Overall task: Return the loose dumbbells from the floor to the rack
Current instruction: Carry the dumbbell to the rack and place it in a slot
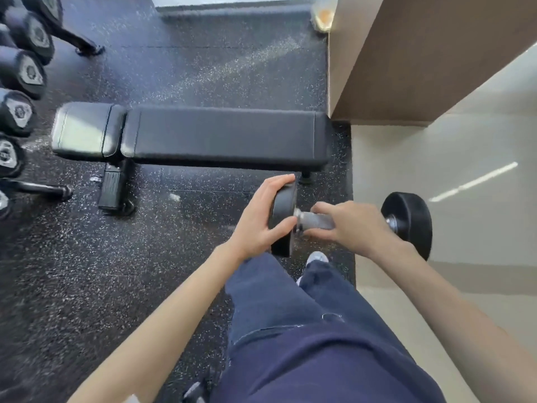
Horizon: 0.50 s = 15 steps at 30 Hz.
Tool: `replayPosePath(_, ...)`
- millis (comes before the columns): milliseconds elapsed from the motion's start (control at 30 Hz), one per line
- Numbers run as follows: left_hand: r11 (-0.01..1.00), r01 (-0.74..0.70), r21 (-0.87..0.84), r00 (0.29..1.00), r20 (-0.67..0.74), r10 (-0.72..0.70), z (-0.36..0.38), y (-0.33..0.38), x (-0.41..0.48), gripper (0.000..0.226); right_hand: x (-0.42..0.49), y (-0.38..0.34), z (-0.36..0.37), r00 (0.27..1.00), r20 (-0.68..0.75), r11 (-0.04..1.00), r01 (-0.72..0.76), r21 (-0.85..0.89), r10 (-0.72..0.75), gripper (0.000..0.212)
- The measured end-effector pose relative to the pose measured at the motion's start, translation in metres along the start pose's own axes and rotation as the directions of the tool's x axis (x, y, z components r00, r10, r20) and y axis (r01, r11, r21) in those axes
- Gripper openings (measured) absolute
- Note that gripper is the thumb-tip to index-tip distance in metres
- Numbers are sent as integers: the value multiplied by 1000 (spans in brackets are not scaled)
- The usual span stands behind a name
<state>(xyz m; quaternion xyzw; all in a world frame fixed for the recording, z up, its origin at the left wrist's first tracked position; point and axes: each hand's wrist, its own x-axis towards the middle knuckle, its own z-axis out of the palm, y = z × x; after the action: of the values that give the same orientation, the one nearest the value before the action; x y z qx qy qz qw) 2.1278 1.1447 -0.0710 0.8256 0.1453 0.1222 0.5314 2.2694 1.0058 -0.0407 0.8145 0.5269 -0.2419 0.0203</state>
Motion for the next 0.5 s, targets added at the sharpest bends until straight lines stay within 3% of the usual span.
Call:
replayPosePath(133, 998, -5, 70, 999, -51, 8, 39, 13, 25, 67, 0, 53, -19, 996, 33, 994, 81, -70, -79, 51)
replayPosePath(500, 994, 107, -29, 980, -166, -111, 65, 8, 133, 68, 80, 143, -64, 982, 69, 970, 184, -158, -175, 50)
